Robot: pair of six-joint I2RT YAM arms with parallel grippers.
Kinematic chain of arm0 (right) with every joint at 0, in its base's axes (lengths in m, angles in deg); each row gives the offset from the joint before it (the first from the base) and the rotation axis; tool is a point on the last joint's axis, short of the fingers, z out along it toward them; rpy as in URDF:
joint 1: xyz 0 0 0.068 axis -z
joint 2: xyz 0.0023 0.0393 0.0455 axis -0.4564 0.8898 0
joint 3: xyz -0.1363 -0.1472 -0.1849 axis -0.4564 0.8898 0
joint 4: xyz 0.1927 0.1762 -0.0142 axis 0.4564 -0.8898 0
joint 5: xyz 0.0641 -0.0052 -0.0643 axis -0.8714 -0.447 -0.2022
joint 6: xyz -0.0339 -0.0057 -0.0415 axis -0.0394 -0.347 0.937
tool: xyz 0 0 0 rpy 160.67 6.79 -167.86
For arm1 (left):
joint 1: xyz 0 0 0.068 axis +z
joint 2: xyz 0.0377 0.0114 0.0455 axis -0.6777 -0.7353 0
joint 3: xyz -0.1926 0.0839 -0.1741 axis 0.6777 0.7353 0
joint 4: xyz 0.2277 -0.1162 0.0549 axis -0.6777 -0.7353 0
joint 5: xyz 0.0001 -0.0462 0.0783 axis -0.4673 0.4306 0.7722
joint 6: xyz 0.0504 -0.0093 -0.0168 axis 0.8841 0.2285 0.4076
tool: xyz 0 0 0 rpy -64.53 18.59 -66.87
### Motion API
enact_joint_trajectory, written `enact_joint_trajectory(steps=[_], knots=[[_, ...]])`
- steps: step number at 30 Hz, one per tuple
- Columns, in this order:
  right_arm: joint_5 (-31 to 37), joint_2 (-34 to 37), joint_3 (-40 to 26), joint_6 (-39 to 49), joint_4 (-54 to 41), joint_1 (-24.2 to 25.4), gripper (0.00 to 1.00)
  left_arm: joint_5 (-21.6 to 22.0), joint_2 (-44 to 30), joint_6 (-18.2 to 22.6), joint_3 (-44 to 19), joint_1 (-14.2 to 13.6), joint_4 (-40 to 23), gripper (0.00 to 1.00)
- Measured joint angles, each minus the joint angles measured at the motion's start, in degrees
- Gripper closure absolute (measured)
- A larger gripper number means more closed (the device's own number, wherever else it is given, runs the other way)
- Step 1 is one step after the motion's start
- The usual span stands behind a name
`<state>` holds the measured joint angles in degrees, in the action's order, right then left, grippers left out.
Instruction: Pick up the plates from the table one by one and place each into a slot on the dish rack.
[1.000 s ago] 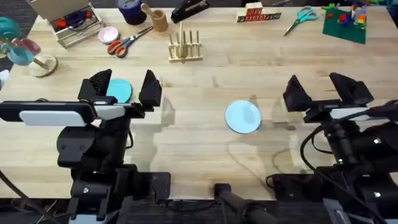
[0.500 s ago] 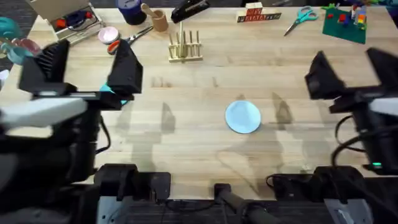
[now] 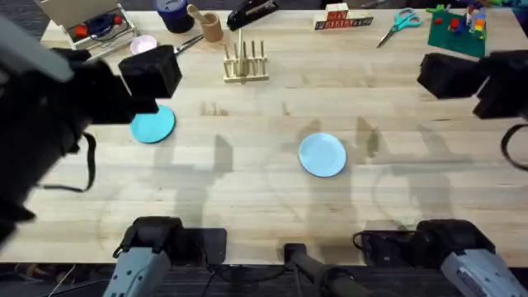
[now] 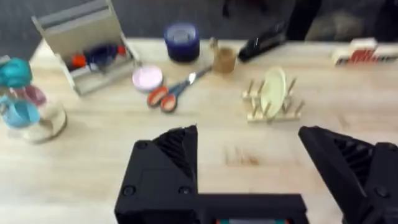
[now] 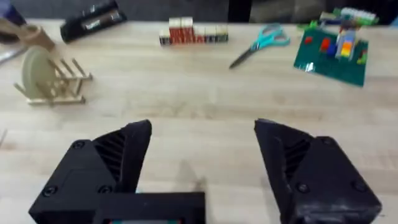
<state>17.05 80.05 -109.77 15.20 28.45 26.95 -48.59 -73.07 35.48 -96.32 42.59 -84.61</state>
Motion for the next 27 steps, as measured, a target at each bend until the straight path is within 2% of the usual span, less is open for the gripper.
enact_joint_trajectory(steps=[4, 7, 13, 21, 22, 23, 27], knots=[[0.00, 8.01, -7.56, -0.02, -7.36, -0.15, 0.005, -0.10, -8.75, -1.07, -6.62, 0.00, -7.34, 0.009], [0.00, 12.32, -10.89, -0.01, -9.38, -0.55, 0.006, -0.50, -14.05, -1.68, -9.98, 0.00, -10.29, 0.008], [-0.01, 16.42, -11.79, -0.02, -9.58, -0.74, 0.005, -0.72, -20.47, -2.09, -11.34, 0.00, -10.55, 0.008], [-0.02, 19.50, -11.79, -0.02, -9.58, -0.74, 0.005, -0.90, -23.17, -2.09, -11.34, 0.00, -10.58, 0.008], [0.00, 19.67, -11.79, -0.02, -9.58, -0.74, 0.005, -0.90, -23.38, -2.27, -11.34, 0.00, -10.70, 0.037], [-0.01, 19.78, -11.81, -0.02, -9.58, -0.74, 0.006, -0.96, -23.56, -2.42, -11.34, 0.00, -10.82, 0.157], [0.00, 19.75, -11.81, -0.02, -9.58, -0.74, 0.006, -1.04, -23.69, -2.50, -11.34, 0.00, -11.01, 0.789]])
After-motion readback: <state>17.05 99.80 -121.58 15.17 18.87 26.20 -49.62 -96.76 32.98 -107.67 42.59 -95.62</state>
